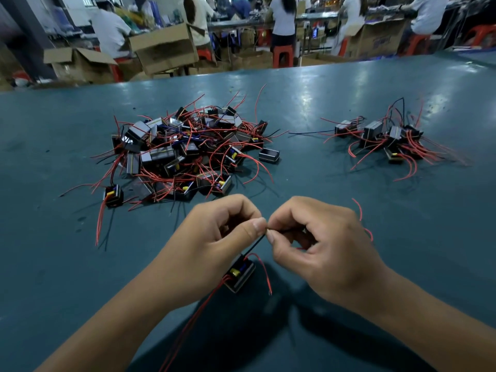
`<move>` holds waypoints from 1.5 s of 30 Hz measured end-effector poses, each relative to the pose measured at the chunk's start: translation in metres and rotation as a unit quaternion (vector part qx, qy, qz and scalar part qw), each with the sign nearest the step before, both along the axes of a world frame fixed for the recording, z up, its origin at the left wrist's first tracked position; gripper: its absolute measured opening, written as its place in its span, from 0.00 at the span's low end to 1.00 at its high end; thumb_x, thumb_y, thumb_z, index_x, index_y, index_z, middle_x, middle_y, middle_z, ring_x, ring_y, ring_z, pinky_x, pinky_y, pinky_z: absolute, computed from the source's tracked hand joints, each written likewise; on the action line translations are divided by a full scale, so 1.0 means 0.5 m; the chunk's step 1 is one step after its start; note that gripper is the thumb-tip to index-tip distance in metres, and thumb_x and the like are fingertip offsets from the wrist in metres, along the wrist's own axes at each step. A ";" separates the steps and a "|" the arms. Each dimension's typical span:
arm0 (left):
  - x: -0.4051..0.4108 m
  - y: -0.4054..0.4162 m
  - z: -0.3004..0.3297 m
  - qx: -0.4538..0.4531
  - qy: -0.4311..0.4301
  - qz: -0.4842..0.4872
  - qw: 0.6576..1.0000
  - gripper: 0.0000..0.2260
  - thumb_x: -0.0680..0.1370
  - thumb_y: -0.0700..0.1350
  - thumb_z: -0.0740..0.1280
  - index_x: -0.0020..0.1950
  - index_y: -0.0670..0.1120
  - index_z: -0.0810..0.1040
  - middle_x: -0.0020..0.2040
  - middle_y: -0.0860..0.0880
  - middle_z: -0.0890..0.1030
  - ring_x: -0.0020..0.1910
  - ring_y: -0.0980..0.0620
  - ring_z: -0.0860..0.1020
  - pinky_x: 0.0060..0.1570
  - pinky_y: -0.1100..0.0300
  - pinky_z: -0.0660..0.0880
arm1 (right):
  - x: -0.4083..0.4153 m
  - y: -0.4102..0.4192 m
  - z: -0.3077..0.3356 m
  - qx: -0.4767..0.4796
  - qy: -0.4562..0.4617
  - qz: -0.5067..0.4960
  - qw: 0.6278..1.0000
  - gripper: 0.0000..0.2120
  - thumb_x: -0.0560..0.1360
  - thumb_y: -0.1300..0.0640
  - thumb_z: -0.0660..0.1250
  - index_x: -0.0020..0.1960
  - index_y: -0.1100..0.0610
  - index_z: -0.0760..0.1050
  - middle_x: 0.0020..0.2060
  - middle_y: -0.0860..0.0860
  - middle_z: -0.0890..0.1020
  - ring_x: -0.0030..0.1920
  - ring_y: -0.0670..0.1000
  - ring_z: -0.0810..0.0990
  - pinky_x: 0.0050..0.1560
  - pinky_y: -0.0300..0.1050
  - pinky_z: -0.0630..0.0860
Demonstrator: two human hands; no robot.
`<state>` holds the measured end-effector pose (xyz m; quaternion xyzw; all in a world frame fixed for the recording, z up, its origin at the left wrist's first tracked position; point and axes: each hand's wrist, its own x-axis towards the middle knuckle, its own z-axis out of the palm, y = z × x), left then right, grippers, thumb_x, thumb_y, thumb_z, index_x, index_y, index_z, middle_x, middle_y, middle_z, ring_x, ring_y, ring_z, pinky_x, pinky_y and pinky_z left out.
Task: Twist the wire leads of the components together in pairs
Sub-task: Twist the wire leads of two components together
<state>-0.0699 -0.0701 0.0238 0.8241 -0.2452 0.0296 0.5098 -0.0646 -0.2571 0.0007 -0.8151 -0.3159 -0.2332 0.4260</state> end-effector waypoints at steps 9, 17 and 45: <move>-0.004 -0.030 -0.013 -0.110 0.091 0.120 0.982 0.06 0.69 0.46 0.64 0.33 0.48 0.76 0.27 0.54 0.67 0.28 0.55 0.62 0.28 0.64 0.60 | -0.002 0.004 0.005 0.028 0.084 0.007 0.996 0.05 0.72 0.60 0.70 0.39 0.54 0.77 0.30 0.43 0.76 0.30 0.42 0.73 0.34 0.29 0.66; 0.020 0.006 -0.030 -0.010 0.112 0.004 0.994 0.06 0.76 0.52 0.68 0.47 0.52 0.83 0.37 0.51 0.79 0.36 0.57 0.73 0.38 0.63 0.70 | 0.020 -0.008 0.007 0.091 0.244 0.044 0.964 0.06 0.77 0.61 0.70 0.41 0.54 0.79 0.28 0.43 0.76 0.29 0.39 0.71 0.31 0.32 0.66; 0.010 0.049 0.021 0.139 -0.007 -0.212 0.967 0.13 0.75 0.39 0.76 0.58 0.45 0.84 0.56 0.52 0.83 0.57 0.52 0.81 0.56 0.62 0.75 | 0.005 -0.027 0.017 -0.326 0.009 0.045 0.944 0.12 0.79 0.50 0.64 0.57 0.55 0.77 0.46 0.50 0.83 0.46 0.54 0.82 0.45 0.51 0.78</move>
